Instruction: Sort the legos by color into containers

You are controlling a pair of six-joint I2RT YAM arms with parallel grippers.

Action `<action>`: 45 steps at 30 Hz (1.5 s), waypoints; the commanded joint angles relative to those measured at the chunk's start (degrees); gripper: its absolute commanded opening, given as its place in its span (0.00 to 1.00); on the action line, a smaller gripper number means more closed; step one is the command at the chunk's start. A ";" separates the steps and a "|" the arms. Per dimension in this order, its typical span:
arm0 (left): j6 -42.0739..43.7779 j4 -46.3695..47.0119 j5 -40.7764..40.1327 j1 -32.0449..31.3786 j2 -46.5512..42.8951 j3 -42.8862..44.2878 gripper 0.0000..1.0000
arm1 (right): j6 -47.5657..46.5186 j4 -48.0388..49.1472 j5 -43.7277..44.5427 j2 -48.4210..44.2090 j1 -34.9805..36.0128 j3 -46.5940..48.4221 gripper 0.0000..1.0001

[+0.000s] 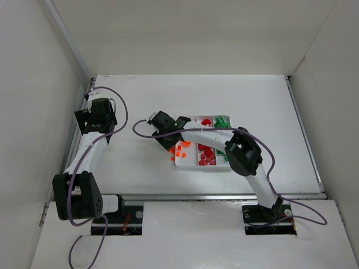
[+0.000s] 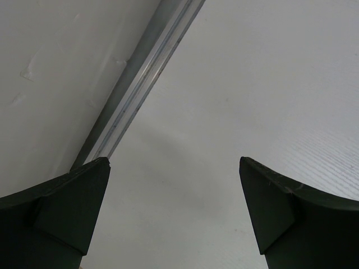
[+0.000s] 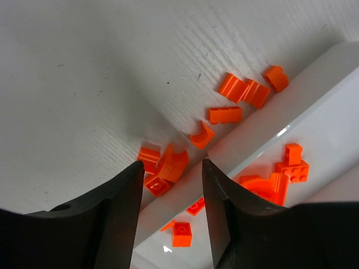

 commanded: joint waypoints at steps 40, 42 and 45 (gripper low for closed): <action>0.30 1.38 1.21 0.20 -0.96 -0.55 1.00 | 6.44 1.40 -3.72 -1.57 0.41 -0.98 0.00; 0.30 1.38 1.21 0.20 -0.96 -0.55 1.00 | 6.44 5.10 -5.22 -6.93 0.41 -4.84 0.00; 0.30 1.38 1.21 0.20 -0.96 -0.55 1.00 | 10.81 14.85 -7.51 -15.43 -2.92 -12.55 0.00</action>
